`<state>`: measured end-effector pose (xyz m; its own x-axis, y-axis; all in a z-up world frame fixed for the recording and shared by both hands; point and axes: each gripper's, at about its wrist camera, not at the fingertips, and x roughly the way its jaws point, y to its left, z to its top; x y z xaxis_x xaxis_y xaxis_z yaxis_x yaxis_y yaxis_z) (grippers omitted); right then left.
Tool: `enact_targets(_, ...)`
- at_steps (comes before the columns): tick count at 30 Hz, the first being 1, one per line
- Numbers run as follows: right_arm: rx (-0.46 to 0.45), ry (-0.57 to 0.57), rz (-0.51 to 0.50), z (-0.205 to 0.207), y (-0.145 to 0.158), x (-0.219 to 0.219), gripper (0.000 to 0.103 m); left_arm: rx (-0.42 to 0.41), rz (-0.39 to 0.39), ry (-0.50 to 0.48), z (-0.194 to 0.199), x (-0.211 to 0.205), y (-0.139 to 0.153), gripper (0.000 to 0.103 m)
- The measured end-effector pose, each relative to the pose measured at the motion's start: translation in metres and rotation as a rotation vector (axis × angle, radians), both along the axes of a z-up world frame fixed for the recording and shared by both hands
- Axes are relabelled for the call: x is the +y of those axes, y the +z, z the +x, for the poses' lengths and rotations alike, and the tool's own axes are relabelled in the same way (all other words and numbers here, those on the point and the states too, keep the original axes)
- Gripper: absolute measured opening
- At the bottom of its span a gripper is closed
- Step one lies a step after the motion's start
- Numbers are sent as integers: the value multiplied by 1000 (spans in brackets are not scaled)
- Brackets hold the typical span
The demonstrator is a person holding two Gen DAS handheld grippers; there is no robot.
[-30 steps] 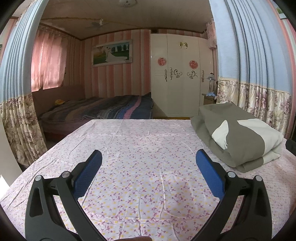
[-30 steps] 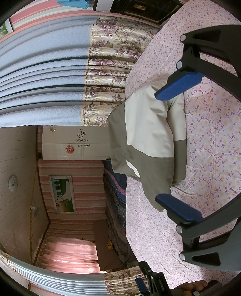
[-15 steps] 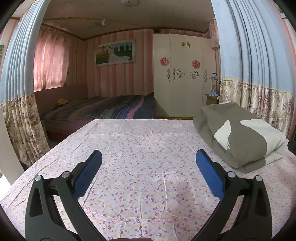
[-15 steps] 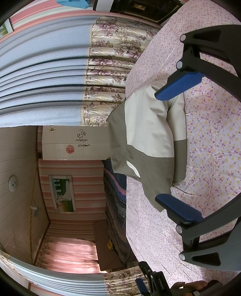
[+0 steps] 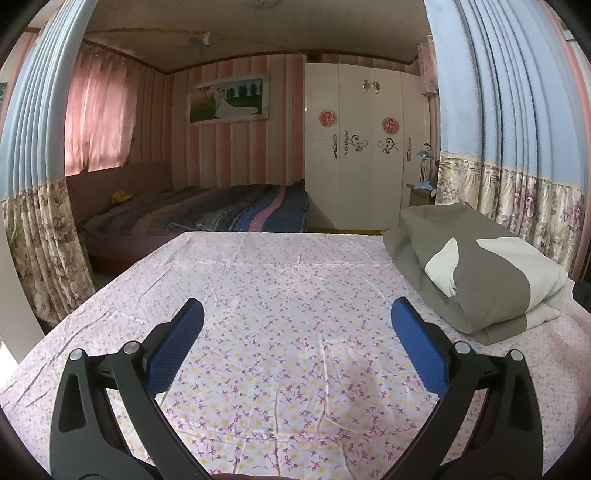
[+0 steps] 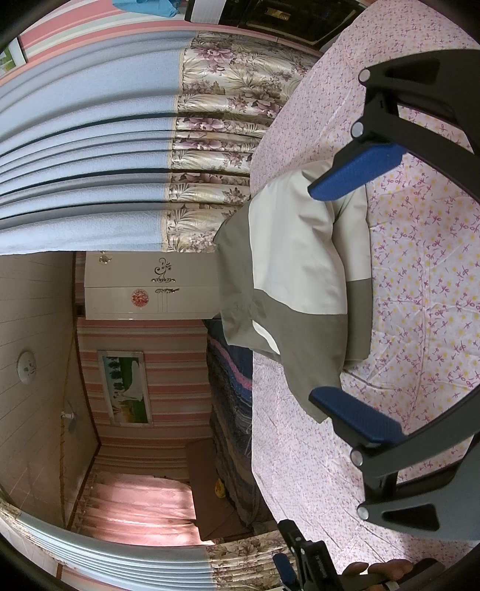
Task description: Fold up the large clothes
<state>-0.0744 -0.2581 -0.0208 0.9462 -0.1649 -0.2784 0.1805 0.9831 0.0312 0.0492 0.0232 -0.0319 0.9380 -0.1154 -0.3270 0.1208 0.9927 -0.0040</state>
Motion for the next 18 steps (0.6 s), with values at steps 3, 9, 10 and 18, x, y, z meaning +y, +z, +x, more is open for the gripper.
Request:
enact_targets(3,1,0,0,0,0,0,101,-6,7,-3,0,-1,1,100)
enact_targets(9,0,0,0,0,0,0,101,-2,6,0,0,0,1,100)
enact_targets(10,0,0,1,0,0,0,101,-3,6,0,0,0,1,100)
enact_targets(18,0,0,1,0,0,0,101,-3,11,2,0,-1,0,100)
